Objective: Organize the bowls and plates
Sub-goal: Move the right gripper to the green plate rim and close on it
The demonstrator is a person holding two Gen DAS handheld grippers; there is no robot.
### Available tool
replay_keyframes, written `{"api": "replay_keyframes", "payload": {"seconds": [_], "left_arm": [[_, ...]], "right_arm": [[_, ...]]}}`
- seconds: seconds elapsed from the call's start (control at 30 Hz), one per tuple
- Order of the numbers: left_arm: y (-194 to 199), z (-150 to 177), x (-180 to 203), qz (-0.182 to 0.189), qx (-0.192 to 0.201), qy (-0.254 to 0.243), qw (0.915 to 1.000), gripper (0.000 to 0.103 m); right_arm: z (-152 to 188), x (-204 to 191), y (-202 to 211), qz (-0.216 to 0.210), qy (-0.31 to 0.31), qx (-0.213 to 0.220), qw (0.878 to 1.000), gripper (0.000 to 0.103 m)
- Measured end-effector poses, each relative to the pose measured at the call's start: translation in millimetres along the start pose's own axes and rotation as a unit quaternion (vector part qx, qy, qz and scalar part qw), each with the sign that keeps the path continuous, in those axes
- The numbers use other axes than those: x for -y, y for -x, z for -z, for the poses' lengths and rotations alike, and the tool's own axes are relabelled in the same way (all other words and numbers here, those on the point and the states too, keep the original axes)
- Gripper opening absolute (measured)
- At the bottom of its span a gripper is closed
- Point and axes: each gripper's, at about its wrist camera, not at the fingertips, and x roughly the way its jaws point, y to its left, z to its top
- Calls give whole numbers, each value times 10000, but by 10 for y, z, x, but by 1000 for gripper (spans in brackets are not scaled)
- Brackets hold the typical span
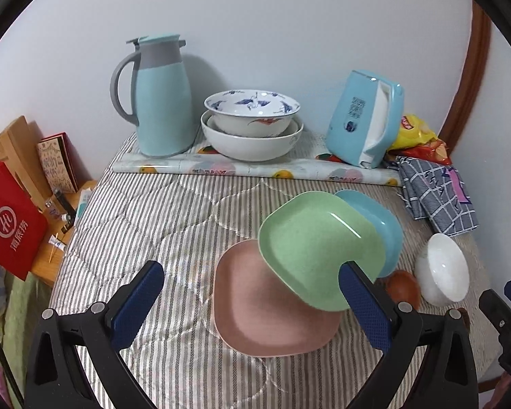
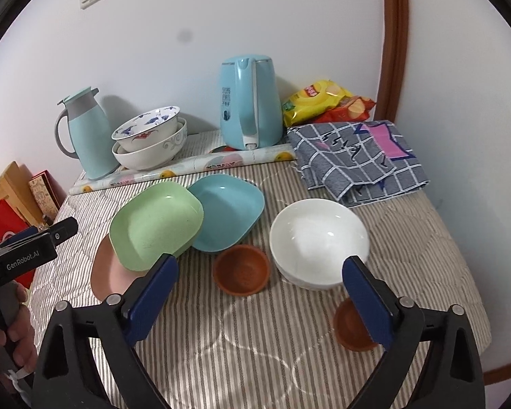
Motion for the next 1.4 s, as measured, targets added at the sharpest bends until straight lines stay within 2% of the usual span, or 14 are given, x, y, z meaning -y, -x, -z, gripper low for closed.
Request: {"api": "replay_keyframes", "payload": {"seconds": [0.23,0.4,0.47,0.53,0.7,0.93,1.17,1.4], "left_arm": [[-230,-1,-126,-36,-195,152,9997,98],[-395,-18,-154,88,-288,213,9993,95],[-472,-39,-144,95,-336,205,9992,90],[-538,-56,-137,120,-388,213,9989,88],[-688,-45,-101,182,-536,240,9981,88],[-847,-26,-22,458,-725,385,9956,81],[-969,-14,14,435,-846,398,9947,74],[-1056,-14,-1,421,-919,412,9940,62]], "right_arm": [[-31,-99,-290,-167,52,-140,9997,88],[-125,-184,-474,-387,74,-128,9991,84],[-190,-220,-573,-390,127,-163,9990,81],[-251,-257,-669,-406,190,-185,9988,74],[-393,-372,-866,-484,428,-167,9978,73],[-542,-555,-1225,-688,743,-311,9944,63],[-559,-684,-1497,-850,897,-532,9909,62],[-479,-765,-1713,-890,952,-756,9886,52]]}}
